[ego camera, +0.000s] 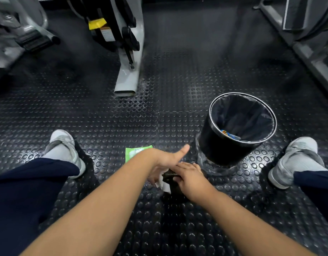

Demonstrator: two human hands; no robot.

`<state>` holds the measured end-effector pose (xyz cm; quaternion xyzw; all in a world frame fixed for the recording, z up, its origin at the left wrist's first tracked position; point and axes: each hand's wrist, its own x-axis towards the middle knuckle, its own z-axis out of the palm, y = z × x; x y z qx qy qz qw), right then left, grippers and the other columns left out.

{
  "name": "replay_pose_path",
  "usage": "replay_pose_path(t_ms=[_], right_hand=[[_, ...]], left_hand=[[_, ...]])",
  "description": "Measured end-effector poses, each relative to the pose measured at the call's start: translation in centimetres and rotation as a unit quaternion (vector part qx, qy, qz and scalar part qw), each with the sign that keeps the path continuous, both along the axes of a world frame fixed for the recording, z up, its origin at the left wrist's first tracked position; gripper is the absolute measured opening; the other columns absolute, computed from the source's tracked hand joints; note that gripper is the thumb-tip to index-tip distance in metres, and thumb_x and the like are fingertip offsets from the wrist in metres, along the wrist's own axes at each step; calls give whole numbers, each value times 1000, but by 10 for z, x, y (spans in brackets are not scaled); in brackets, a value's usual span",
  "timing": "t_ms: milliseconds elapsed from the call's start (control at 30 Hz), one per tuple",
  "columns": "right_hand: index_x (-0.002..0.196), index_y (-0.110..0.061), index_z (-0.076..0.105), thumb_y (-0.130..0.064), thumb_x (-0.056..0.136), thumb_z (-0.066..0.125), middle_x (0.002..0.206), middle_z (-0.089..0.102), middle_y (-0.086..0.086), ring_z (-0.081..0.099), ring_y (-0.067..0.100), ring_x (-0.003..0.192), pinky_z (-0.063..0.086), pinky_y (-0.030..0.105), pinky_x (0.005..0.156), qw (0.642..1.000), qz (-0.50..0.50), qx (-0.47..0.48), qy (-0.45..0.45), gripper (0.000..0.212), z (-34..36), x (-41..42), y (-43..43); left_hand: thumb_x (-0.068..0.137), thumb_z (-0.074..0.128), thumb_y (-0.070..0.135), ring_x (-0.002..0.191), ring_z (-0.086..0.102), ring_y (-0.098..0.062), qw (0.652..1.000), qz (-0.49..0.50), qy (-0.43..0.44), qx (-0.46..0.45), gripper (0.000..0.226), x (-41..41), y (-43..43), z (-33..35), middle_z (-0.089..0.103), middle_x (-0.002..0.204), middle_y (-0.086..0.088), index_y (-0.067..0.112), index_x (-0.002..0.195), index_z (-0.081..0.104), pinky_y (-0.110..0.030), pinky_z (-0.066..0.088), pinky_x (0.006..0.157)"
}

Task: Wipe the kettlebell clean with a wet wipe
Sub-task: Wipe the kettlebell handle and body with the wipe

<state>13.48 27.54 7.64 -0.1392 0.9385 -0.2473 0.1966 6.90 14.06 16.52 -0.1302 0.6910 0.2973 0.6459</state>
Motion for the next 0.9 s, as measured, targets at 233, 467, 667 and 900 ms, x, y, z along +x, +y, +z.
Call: replay_pose_path(t_ms=[233,467,667,900], right_hand=[[143,-33,51,-26,102,50,154,43,-7,30,17,146,8,45,124,1000,1,7,3,42,-1,1,0],[154,-40,33,-30,104,46,161,34,-8,23,16,150,5,45,124,1000,-1,12,6,52,1,2,0],[154,-41,32,-31,104,46,162,32,-9,22,15,151,4,45,125,1000,-3,11,2,52,0,2,2],[153,-41,33,-29,104,47,161,33,-9,23,15,150,6,45,124,1000,-3,8,4,52,1,2,1]], left_hand=[[30,12,113,136,48,-45,996,38,76,-41,158,4,3,-49,37,160,-22,25,161,28,-57,43,101],[51,17,109,110,71,-31,977,209,35,23,138,5,-31,-66,73,123,-11,11,141,53,-48,50,93],[55,30,107,91,74,-27,941,328,46,63,131,23,-40,-76,75,114,-11,3,121,73,-38,59,92],[63,25,105,112,71,-29,966,246,62,46,122,23,-34,-48,72,124,-11,21,150,45,-43,52,98]])
